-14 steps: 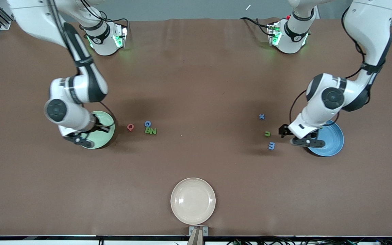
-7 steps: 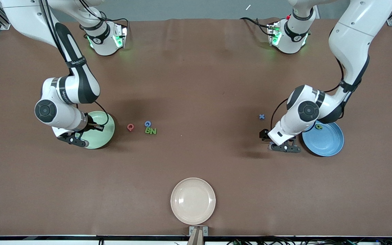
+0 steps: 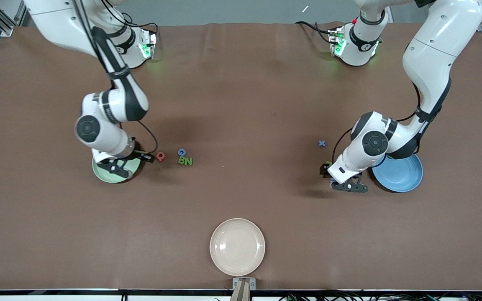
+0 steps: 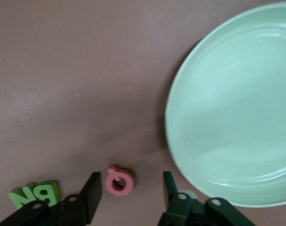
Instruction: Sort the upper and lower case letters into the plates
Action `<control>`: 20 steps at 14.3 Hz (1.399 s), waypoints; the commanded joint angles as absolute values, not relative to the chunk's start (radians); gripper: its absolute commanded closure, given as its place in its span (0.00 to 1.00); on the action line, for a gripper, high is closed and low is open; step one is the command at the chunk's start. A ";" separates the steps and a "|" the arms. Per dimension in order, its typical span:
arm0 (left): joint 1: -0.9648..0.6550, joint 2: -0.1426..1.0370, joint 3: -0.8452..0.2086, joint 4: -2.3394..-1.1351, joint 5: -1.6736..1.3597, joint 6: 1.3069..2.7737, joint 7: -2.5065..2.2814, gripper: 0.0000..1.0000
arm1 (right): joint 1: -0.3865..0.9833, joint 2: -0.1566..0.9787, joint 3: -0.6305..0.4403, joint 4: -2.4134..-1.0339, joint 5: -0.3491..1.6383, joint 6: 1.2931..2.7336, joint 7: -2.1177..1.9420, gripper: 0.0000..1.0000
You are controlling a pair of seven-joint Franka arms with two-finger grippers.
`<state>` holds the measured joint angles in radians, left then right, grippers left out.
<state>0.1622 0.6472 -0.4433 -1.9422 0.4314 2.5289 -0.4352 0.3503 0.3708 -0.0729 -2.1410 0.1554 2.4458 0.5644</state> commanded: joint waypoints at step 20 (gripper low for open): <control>0.241 0.468 -0.456 -1.934 0.492 2.295 -0.476 0.86 | 0.420 0.428 -0.078 -2.260 0.169 2.640 0.623 0.99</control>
<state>0.2015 0.5444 -0.4421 -1.8897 0.4755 2.3176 -0.4980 0.4054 0.4293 -0.0759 -2.2265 0.1553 2.6279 0.6016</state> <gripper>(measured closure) 0.727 0.639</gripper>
